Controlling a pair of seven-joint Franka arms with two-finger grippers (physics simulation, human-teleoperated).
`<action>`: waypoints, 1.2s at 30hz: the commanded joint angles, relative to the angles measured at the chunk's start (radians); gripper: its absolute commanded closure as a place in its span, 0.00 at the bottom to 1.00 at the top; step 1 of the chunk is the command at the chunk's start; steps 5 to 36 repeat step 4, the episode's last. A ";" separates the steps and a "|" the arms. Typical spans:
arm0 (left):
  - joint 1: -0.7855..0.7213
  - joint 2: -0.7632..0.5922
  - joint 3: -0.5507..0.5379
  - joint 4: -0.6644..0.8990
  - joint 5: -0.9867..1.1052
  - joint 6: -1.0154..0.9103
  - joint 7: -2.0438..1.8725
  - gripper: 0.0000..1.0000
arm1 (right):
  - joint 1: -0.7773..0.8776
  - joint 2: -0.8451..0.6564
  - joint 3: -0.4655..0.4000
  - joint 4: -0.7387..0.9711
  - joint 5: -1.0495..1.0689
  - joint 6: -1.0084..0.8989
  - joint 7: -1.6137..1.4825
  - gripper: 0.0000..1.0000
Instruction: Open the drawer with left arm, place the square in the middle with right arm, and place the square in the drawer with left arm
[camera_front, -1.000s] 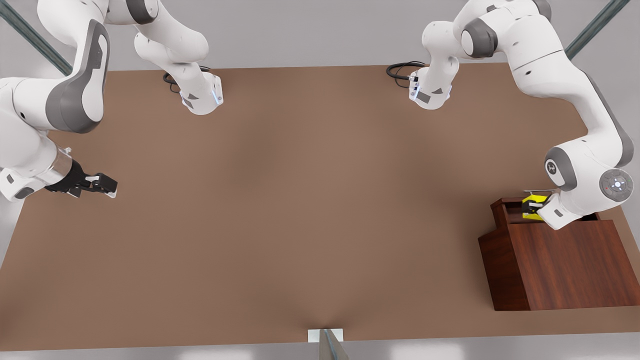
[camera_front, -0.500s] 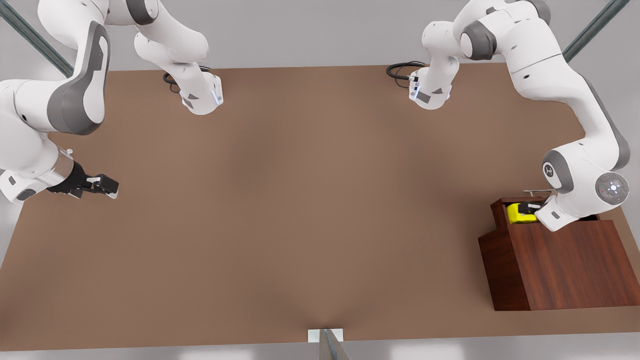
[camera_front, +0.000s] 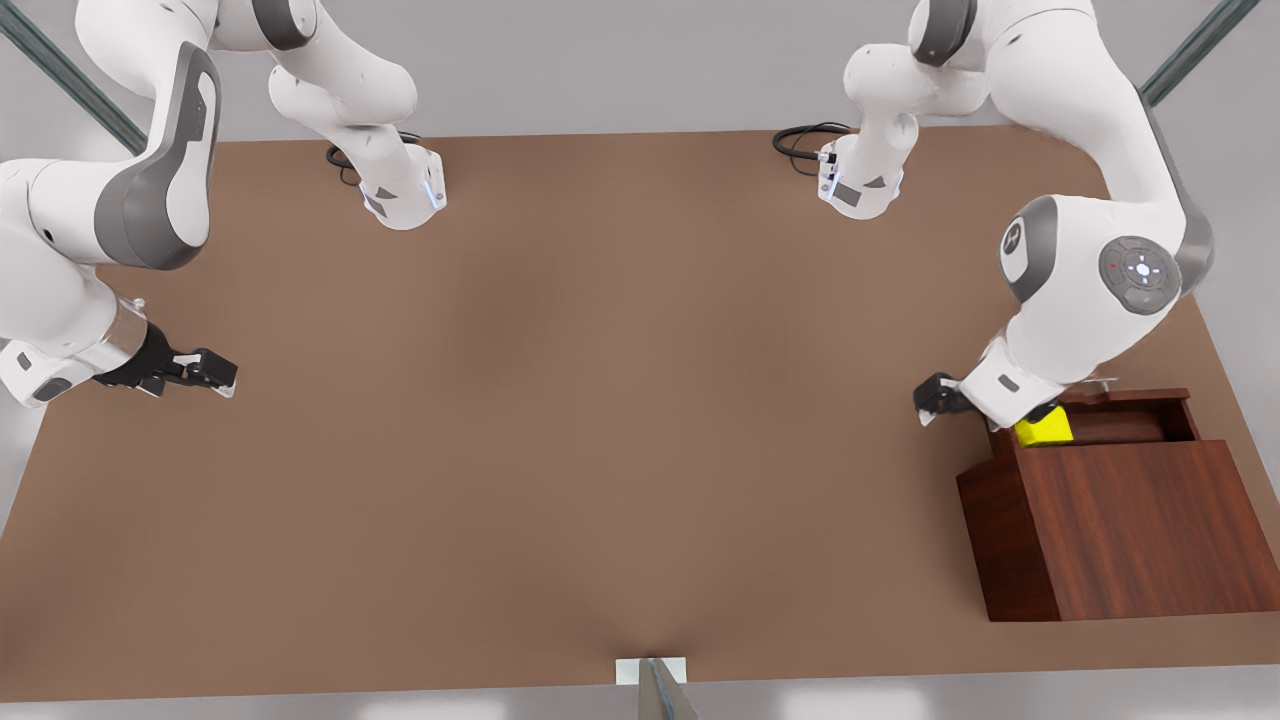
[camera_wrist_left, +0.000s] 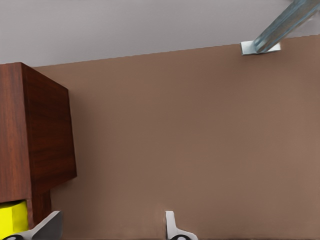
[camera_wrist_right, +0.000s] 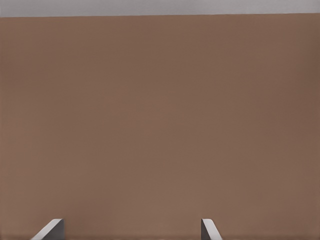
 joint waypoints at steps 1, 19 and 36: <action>0.004 -0.009 -0.005 -0.011 0.107 0.001 0.000 0.00 | 0.000 0.000 0.000 0.000 0.000 0.000 0.000 0.00; 0.002 -0.012 -0.019 -0.015 0.145 0.007 0.000 0.00 | 0.000 0.000 0.000 0.000 0.000 0.002 0.000 0.00; 0.002 -0.012 -0.019 -0.015 0.145 0.007 0.000 0.00 | 0.000 0.000 0.000 0.000 0.000 0.002 0.000 0.00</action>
